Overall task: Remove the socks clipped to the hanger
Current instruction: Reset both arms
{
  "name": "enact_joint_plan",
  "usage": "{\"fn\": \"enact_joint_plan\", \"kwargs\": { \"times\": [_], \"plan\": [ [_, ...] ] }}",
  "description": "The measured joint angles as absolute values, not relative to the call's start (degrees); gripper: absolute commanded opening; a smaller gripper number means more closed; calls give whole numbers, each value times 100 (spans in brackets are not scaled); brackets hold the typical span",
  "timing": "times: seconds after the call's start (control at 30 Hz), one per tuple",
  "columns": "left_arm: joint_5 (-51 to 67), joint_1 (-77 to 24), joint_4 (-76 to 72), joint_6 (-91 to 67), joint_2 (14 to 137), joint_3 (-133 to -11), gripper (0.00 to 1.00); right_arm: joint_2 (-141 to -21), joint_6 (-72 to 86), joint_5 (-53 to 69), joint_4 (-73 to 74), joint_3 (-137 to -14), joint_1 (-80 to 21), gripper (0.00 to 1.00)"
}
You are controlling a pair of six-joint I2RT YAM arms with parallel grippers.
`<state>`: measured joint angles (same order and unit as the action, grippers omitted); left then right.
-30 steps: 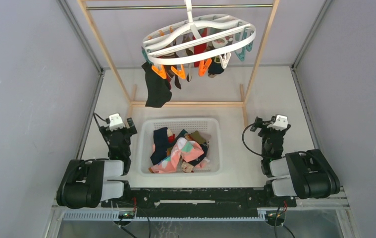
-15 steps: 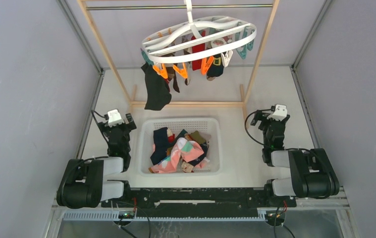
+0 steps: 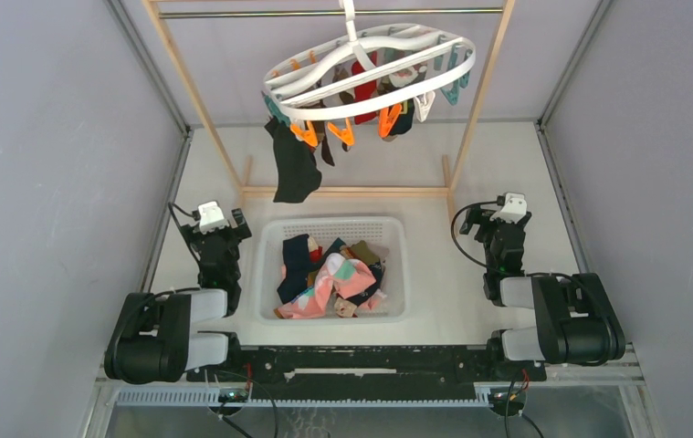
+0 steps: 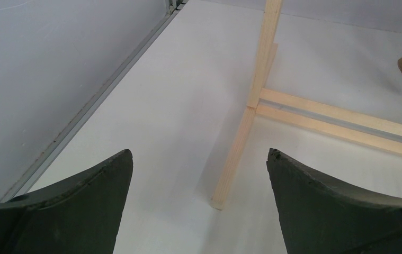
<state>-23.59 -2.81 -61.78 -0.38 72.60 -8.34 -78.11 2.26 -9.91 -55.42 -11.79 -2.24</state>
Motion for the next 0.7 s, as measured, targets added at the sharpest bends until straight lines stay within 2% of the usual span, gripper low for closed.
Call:
{"fn": "enact_joint_plan", "kwargs": {
  "times": [0.7],
  "plan": [
    [-2359,-279,-6178,-38,7260,-834,100,-7811,244,-891,-5424,-1186,-220,100]
  ]
}}
